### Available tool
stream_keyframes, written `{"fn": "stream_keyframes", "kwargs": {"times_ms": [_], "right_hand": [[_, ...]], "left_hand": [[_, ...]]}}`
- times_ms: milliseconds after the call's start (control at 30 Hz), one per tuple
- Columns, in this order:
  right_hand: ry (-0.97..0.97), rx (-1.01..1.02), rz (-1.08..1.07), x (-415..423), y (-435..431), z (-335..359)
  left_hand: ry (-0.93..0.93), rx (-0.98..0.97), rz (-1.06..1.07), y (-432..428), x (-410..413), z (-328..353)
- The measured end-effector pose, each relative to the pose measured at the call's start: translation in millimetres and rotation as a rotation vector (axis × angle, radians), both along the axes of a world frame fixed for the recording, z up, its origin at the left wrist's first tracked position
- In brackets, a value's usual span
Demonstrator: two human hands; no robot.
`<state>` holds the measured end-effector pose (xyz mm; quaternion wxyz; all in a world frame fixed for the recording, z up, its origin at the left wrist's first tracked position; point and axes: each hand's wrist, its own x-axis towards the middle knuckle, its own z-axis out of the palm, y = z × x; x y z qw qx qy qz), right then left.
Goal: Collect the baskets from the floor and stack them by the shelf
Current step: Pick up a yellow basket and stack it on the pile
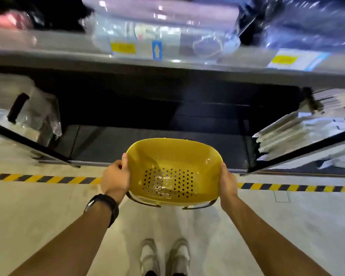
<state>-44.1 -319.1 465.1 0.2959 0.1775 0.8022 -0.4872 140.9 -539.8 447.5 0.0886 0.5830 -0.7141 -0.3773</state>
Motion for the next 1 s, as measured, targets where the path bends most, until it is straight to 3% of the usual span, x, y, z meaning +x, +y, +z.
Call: {"fn": "stream_keyframes", "kwargs": {"times_ms": [467, 800, 1000], "right_hand": [[-0.084, -0.064, 0.073, -29, -35, -211], [-0.016, -0.009, 0.157, -13, -29, -271], [0.004, 0.088, 0.050, -11, -31, -289]], "left_hand": [[-0.111, 0.031, 0.121, -18, -11, -216], [-0.139, -0.006, 0.158, -8, -7, -268], [-0.155, -0.001, 0.241, 2, -6, -285]]}}
